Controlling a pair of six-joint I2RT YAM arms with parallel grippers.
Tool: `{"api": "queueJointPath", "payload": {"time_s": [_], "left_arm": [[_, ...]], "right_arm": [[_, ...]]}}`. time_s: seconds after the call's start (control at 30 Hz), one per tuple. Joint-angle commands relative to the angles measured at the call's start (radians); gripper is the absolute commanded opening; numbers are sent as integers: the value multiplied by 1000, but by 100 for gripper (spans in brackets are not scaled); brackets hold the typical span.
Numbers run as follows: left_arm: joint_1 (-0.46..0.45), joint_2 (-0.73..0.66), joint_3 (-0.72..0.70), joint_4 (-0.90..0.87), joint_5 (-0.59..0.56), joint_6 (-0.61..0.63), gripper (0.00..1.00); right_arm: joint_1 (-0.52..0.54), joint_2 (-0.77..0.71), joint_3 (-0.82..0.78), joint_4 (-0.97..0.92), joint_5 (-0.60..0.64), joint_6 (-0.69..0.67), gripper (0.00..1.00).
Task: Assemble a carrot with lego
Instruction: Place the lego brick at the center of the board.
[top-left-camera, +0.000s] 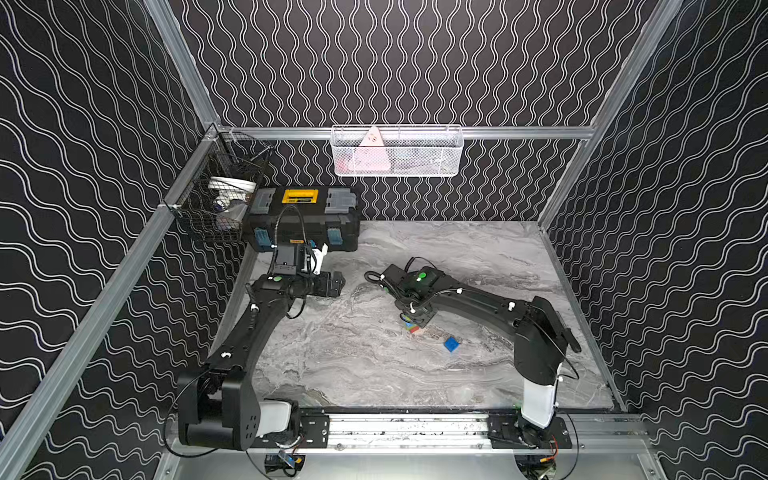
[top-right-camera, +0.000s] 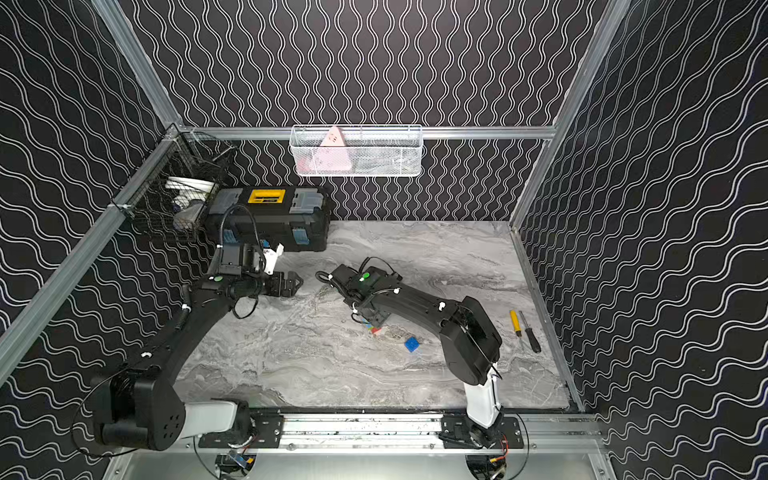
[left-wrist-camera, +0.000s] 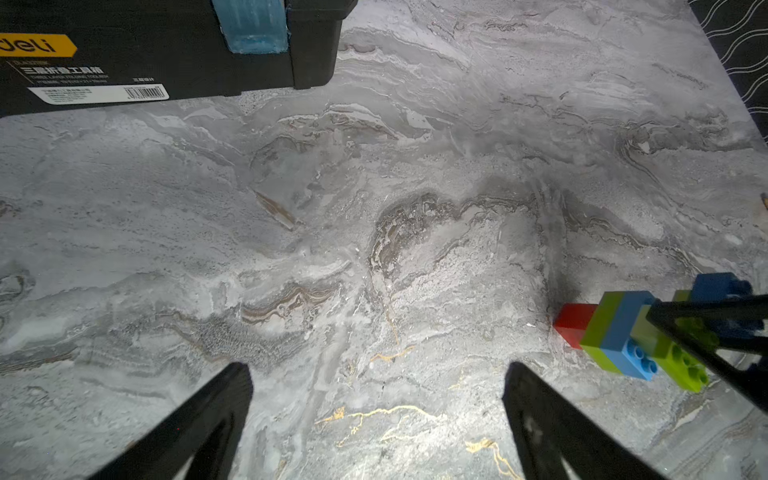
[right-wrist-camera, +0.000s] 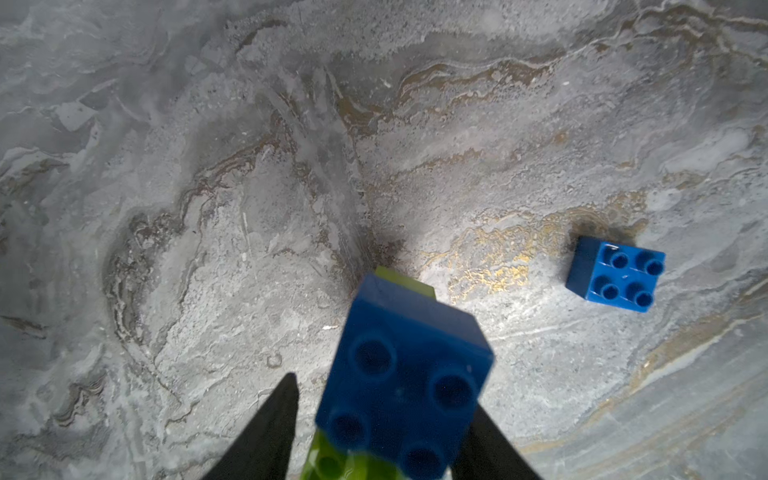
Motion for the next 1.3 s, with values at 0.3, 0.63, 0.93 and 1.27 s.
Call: {"api": "queueJointPath", "payload": {"time_s": [0.3, 0.63, 0.93, 1.27], "left_arm": [[0, -8, -4, -9, 22, 3, 99], [2, -3, -20, 10, 35, 7, 99], [12, 11, -27, 25, 26, 7, 99], [23, 22, -25, 22, 42, 12, 99]], "right_arm": [[6, -102, -68, 21, 96, -168, 13], [-33, -401, -369, 402, -199, -1497, 0], [-182, -306, -265, 189, -658, -2234, 1], [-143, -158, -175, 116, -701, -2475, 2]]}}
